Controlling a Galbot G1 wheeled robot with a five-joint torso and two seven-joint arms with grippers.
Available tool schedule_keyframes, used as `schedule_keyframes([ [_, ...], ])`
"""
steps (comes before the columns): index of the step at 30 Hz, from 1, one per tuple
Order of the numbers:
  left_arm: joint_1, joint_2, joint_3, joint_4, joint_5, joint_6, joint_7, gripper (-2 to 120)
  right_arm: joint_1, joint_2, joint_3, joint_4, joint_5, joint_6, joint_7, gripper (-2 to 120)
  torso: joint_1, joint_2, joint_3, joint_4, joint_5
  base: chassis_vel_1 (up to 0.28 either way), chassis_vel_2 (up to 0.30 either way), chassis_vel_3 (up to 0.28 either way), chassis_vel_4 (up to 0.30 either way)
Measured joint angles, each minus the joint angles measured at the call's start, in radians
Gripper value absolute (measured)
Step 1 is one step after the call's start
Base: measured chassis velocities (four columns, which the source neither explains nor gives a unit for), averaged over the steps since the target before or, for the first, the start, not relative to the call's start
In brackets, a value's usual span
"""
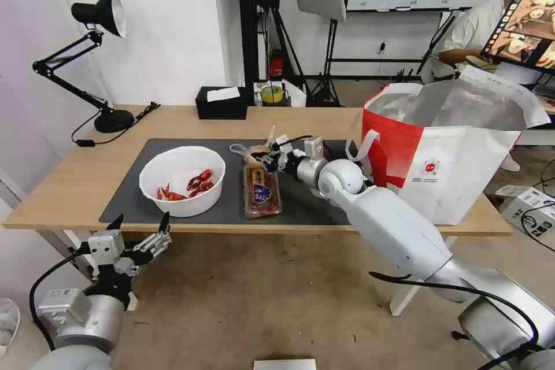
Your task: Pick up the trash from the table and place it into the takeout bag.
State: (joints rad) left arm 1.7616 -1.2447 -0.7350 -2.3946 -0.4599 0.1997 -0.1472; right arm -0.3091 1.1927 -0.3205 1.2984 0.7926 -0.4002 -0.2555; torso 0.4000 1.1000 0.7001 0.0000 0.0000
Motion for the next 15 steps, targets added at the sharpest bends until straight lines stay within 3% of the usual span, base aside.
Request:
schedule_keyframes([
  [15,-0.001,0.006,0.002,-0.003,0.000,-0.002,0.001,100,0.053,0.033,-0.040,-0.080,-0.008,-0.054,-0.045,0,0.000,0.000,0.000,0.0001,0.0000,0.000,0.000,0.000,0.000],
])
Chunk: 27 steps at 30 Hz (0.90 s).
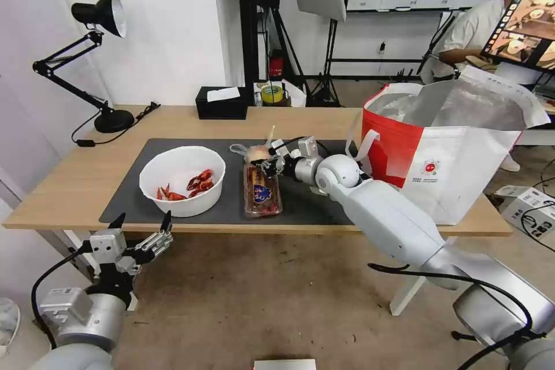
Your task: Pick up the trash from the table and place it into the takeout bag.
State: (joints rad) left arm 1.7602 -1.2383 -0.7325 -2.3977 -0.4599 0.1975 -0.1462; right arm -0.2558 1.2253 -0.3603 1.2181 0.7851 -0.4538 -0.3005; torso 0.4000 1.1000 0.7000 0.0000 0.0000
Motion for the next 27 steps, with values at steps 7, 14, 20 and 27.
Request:
schedule_keyframes([
  [7,0.000,0.004,0.002,-0.001,0.000,-0.001,0.002,100,0.003,0.011,-0.016,-0.021,0.002,-0.016,-0.003,0,0.000,0.000,0.000,0.0000,0.0000,0.000,0.000,0.000,0.000],
  [14,-0.005,0.009,0.008,0.000,0.000,-0.010,0.020,100,0.003,0.005,-0.018,-0.018,0.003,-0.022,0.003,0,0.000,0.000,0.000,0.0000,0.0000,0.000,0.000,0.000,0.000],
  [20,-0.021,0.023,0.021,0.007,-0.012,-0.019,0.038,100,-0.001,-0.009,-0.021,0.003,0.006,-0.029,0.006,0,0.000,0.000,0.000,0.0000,0.0000,0.000,0.000,0.000,0.000],
  [27,-0.053,0.067,0.032,0.013,-0.104,-0.026,0.064,100,-0.001,-0.023,-0.022,0.023,0.015,-0.031,0.009,0,0.000,0.000,0.000,0.0000,0.0000,0.000,0.000,0.000,0.000],
])
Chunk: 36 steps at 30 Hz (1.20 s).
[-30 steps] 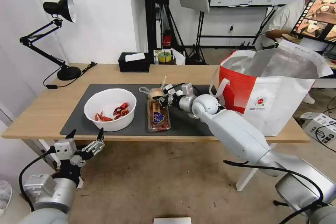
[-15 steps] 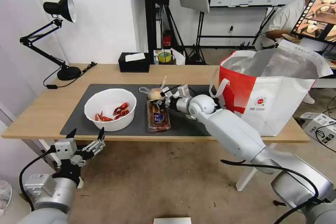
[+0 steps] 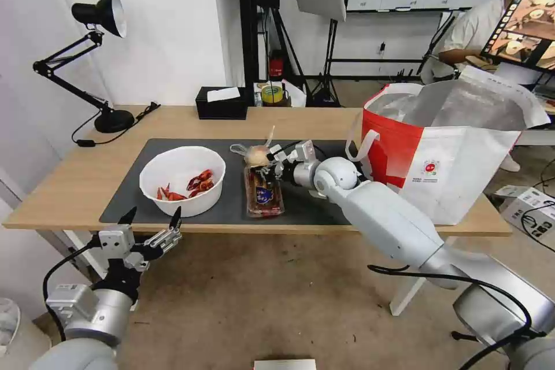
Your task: Pick up the trash from the table and place it into the takeout bag.
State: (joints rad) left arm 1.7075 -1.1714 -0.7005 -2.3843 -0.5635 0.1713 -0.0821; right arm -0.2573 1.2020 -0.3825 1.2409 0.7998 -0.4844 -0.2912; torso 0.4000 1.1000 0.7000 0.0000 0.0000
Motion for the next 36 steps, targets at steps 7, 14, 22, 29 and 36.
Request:
schedule_keyframes([
  [7,-0.064,0.074,0.050,0.020,-0.178,-0.012,0.051,100,-0.010,-0.014,0.019,0.047,0.020,-0.001,0.018,0,0.000,0.000,0.000,-0.0001,-0.0001,0.000,0.000,0.000,0.000],
  [14,-0.135,0.151,0.122,0.043,-0.348,-0.008,0.083,100,-0.025,-0.027,0.035,0.077,0.022,-0.003,0.026,0,0.000,0.000,0.000,-0.0001,0.0000,0.000,0.000,0.000,0.000],
  [22,-0.213,0.227,0.194,0.092,-0.528,0.034,0.091,100,-0.029,-0.030,0.047,0.094,0.034,-0.002,0.033,0,0.000,0.000,0.000,0.0000,-0.0001,0.000,0.000,0.000,0.000],
  [29,-0.265,0.274,0.183,0.112,-0.735,0.151,0.056,100,-0.038,-0.033,0.050,0.122,0.049,0.000,0.042,0,0.000,0.000,0.000,0.0000,0.0000,0.000,0.000,0.000,0.000],
  [36,-0.335,0.314,0.176,0.148,-0.924,0.276,0.003,100,-0.056,-0.031,0.059,0.130,0.050,0.002,0.051,0,0.000,0.000,0.000,0.0000,0.0000,0.000,0.000,0.000,0.000],
])
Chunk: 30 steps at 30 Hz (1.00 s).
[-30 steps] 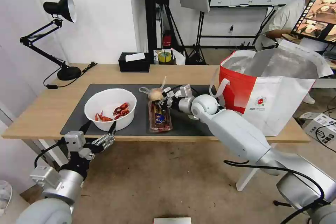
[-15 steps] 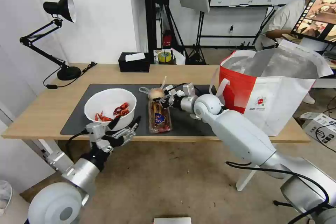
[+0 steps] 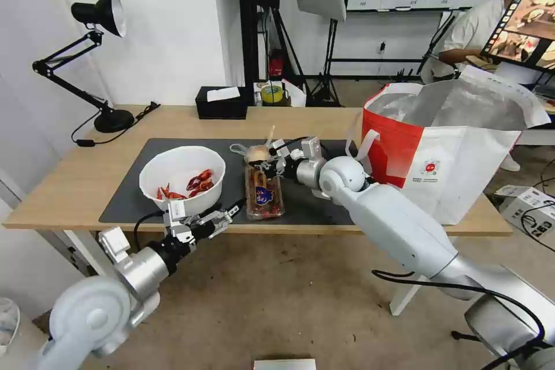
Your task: Pick up the trash from the table and place it into the takeout bag.
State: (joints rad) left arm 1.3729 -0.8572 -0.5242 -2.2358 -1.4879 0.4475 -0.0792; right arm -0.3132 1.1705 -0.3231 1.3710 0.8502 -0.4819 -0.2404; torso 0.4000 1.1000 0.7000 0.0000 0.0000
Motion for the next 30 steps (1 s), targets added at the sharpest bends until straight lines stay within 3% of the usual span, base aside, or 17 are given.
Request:
schedule_keyframes([
  [9,-0.114,0.019,0.066,0.112,-0.059,0.033,-0.048,100,0.004,0.001,0.005,-0.009,0.000,0.001,0.002,0,0.000,0.000,0.000,-0.0001,-0.0002,0.000,0.000,0.000,0.000],
  [30,-0.303,0.008,0.236,0.245,-0.077,0.034,-0.088,100,-0.009,-0.002,0.013,-0.013,-0.002,0.004,0.002,0,0.000,0.000,0.000,0.0000,0.0000,0.000,0.000,0.000,0.000],
])
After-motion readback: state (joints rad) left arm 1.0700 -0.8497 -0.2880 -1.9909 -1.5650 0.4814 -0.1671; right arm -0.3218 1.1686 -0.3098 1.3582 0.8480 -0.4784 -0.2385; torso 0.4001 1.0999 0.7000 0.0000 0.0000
